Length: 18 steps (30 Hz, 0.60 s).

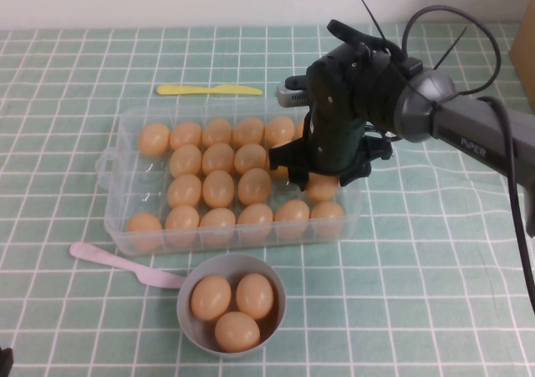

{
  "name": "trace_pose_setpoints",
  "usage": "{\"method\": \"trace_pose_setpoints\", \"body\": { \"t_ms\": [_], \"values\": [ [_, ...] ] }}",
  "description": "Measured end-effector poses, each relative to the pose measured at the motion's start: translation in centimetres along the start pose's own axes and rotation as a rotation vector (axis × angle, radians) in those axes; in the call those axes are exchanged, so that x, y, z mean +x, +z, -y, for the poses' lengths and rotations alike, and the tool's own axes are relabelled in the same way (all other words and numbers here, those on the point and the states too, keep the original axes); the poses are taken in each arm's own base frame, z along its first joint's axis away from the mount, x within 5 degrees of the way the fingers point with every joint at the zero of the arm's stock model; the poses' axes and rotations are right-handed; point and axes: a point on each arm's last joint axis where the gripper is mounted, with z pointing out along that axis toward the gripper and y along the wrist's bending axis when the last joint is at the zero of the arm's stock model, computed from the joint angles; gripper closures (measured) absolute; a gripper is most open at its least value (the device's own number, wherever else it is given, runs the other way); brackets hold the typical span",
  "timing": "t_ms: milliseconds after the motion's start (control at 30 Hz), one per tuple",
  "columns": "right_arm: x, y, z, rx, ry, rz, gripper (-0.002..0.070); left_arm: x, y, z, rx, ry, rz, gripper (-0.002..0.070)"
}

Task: Take an egg out of the egg box
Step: Pick up the egg from the plastic box

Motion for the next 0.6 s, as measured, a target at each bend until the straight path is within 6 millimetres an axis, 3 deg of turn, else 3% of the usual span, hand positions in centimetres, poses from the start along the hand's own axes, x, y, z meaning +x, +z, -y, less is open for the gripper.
{"method": "trace_pose_setpoints", "body": {
  "t_ms": [600],
  "values": [
    [0.0, 1.2, -0.3, -0.010, 0.000, 0.002, 0.0235, 0.0, 0.0, 0.0, 0.000, 0.000, 0.000, 0.0678]
  ]
}}
